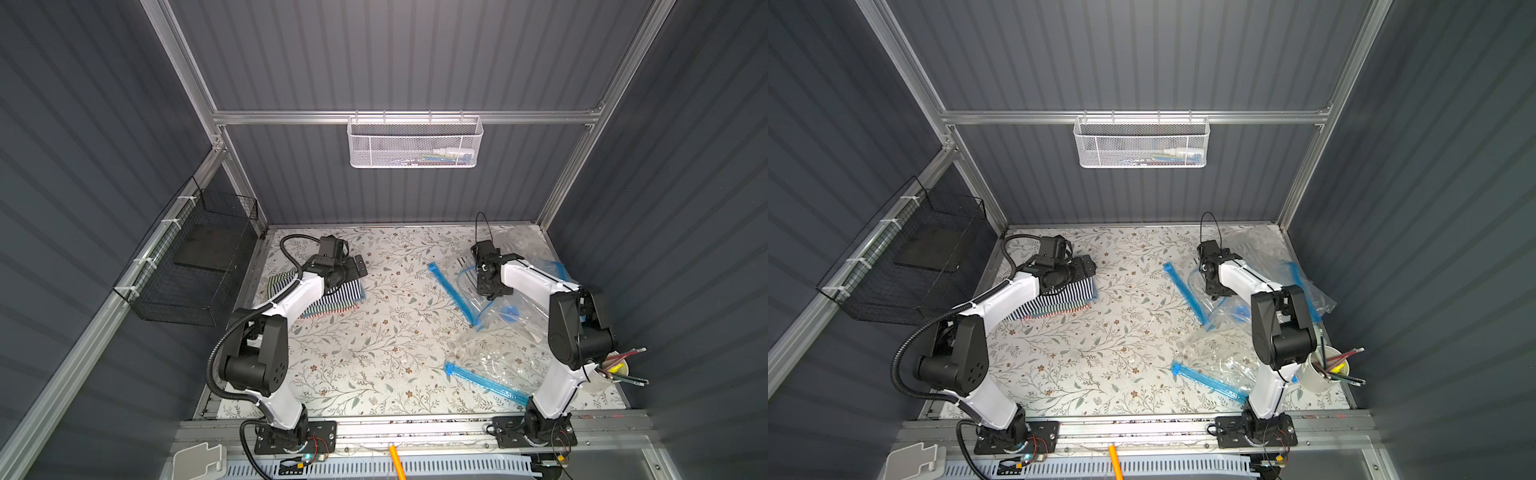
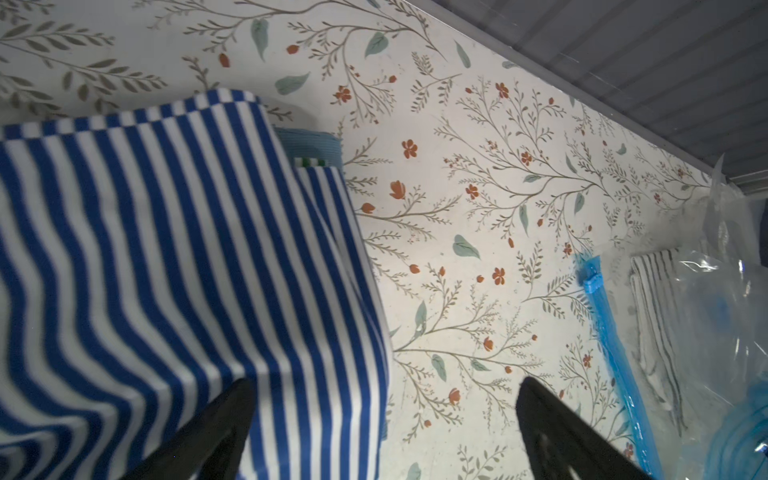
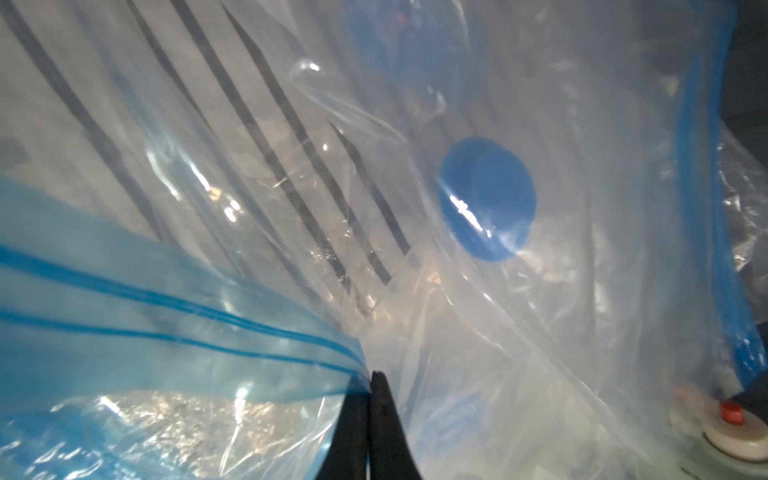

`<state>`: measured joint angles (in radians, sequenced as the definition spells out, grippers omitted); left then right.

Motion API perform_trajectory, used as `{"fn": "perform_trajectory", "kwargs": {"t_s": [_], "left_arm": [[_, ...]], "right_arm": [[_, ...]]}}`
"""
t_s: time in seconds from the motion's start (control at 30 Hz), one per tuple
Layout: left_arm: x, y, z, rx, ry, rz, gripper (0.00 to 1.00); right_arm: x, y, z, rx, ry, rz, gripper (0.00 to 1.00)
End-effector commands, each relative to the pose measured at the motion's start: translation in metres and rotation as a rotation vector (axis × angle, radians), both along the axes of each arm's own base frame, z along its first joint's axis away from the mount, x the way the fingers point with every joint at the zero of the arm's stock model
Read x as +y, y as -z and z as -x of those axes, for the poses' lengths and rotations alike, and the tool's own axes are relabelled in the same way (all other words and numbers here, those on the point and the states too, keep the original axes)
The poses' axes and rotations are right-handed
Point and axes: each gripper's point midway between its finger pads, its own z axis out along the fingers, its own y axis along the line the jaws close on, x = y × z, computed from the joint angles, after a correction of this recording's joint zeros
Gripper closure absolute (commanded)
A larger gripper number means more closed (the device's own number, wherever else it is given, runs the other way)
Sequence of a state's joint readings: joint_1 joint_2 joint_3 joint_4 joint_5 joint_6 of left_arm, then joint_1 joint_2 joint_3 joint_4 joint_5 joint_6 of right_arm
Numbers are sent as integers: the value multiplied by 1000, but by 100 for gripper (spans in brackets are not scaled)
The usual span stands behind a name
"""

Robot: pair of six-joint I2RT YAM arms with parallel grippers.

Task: Take the tank top out of the vacuum bag
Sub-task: Move the vacuum bag to the center of the board.

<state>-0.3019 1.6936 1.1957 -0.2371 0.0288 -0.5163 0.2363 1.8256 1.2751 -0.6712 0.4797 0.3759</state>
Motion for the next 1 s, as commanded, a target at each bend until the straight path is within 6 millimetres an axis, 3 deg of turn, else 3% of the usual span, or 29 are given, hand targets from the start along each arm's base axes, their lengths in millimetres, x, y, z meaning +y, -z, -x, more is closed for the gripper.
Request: {"fn": "perform_trajectory", "kwargs": {"t_s": [0.0,0.07,0.13,0.27,0.33,0.5,0.73,0.97], "left_arm": [[-15,-6,-5,-16,35,31,0],[-18,-6,-5,-15,42,34,0],[-18,-5,-4,-10,45,32,0],[-22,-3,-5,-10,53,46,0],[-30,1,-7,-2,71,64,0],[-51,11,-11,26,123,57,0],[-62,20,-14,42,131,87,0],[-49,3,-9,3,111,38,0]], "right_arm": [[-26,2,29,106,43,104,100],[-31,3,38,145,47,130,98],[-25,7,43,140,34,73,68],[0,-7,36,67,-7,-77,59],[10,-19,30,27,-27,-135,41],[16,-49,21,-60,-53,-166,23],[50,-83,3,-164,-159,-243,15],[100,-112,-15,-223,-281,-293,10]]}}
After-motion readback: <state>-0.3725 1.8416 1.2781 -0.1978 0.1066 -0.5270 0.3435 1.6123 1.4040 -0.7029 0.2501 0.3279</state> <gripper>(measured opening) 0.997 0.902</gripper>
